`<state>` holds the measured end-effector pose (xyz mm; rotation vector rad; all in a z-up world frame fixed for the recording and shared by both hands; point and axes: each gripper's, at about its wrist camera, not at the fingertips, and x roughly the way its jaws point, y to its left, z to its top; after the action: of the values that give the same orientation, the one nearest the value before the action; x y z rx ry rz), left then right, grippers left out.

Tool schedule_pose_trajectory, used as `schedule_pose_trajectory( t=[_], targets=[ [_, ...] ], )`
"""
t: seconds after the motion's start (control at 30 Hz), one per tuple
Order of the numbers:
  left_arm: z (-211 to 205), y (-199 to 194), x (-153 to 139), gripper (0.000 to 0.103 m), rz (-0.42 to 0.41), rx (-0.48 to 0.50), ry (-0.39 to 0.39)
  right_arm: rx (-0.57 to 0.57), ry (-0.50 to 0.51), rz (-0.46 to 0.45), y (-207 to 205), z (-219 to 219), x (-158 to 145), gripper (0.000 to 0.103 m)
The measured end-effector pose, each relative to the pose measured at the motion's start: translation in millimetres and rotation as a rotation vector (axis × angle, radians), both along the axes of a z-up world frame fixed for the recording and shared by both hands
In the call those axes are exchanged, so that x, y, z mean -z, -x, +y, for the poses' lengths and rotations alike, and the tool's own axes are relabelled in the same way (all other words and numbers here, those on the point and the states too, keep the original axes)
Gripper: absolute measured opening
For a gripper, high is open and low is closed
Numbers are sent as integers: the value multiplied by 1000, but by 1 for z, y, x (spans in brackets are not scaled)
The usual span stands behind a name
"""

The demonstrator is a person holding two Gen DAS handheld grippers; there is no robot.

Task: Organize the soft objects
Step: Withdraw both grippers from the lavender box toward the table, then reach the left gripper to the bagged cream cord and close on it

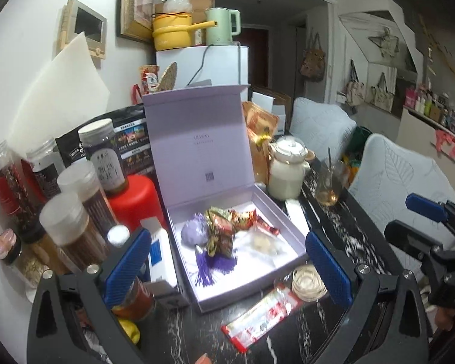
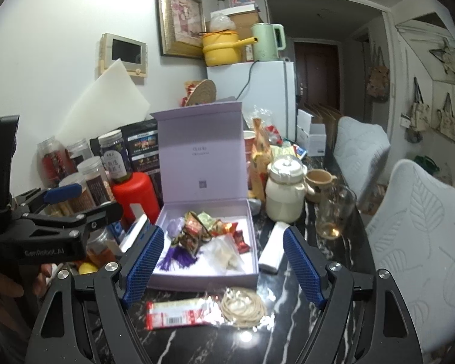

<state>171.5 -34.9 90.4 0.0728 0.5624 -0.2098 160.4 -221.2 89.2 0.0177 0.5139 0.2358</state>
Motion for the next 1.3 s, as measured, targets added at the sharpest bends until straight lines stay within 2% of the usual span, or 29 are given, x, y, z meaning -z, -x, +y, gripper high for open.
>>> schedule_pose_trajectory(
  t=[0.3,0.73,1.17,1.3],
  targets=[
    [2,16,33,103,77,70,32,45,-21,61,22,-4,32,82],
    [-24,18,75,103,186,154,65,97,-40,170,39,-22,83,82],
    [-72,-12,110,103,273,196,84,132,-72,238,28,-65,114,82],
    [-90,-24,122,103,277,185,32,145,-73,258,18,-78,121,82]
  ],
)
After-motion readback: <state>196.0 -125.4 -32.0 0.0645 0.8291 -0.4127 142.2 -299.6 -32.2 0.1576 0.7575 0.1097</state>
